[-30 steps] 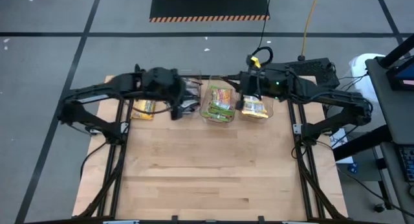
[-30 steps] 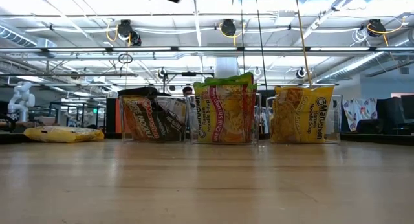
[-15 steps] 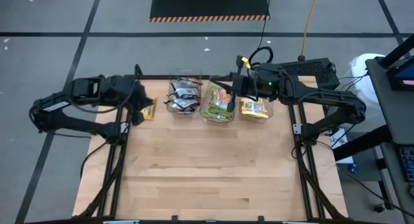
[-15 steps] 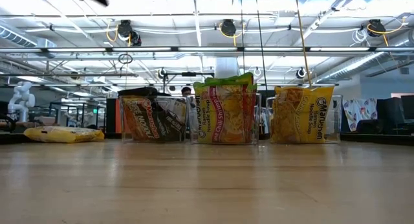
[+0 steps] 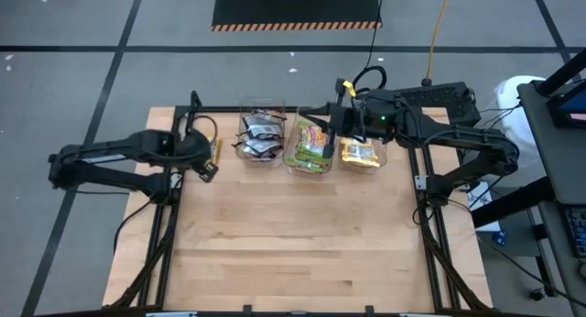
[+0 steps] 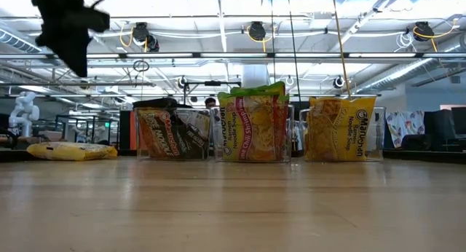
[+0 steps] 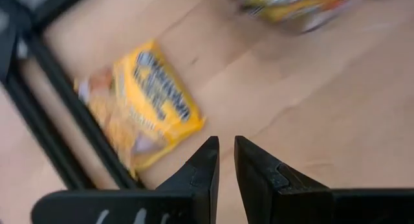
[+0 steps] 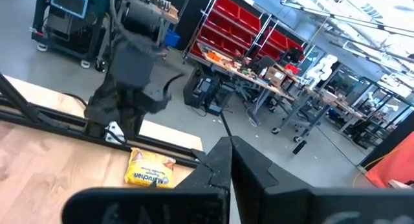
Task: Sort Maruchan noodles
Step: Put the yellow noodle pack into the right transparent bin
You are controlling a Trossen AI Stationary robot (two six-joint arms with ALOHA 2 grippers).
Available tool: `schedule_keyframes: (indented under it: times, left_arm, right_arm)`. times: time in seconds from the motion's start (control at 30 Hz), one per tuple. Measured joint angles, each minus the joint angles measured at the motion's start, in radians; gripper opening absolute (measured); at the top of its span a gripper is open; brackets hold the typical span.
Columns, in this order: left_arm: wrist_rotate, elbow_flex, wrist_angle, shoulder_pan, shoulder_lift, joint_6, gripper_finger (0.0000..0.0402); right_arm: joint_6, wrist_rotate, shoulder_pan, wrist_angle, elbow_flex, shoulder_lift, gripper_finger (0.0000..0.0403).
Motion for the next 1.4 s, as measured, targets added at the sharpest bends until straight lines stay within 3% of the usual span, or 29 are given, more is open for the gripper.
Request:
schedule_keyframes:
  times: [0.17, 0.37, 0.53, 0.7, 0.9, 1.4]
  left_arm:
    - [0.000, -0.085, 0.000, 0.012, 0.077, -0.171, 0.0056]
    - [-0.006, -0.099, 0.007, 0.094, 0.196, -0.284, 0.0056]
    - [-0.017, -0.099, 0.093, 0.220, 0.280, -0.231, 0.0056]
    - [0.048, -0.099, 0.205, 0.354, 0.345, -0.143, 0.0056]
    - [0.055, -0.099, 0.209, 0.474, 0.385, -0.123, 0.0056]
    - [0.057, -0.099, 0.208, 0.585, 0.518, -0.092, 0.0056]
  right_arm:
    - [0.000, 0.000, 0.000, -0.007, 0.000, 0.000, 0.0000]
    - [-0.007, 0.000, 0.000, -0.016, 0.000, 0.000, 0.0000]
    - [-0.007, 0.000, 0.000, -0.031, 0.000, 0.000, 0.0000]
    - [-0.008, 0.000, 0.000, -0.074, 0.000, 0.000, 0.0000]
    - [-0.008, 0.000, 0.000, -0.097, 0.000, 0.000, 0.0000]
    - [-0.008, 0.000, 0.001, -0.106, 0.000, 0.000, 0.0000]
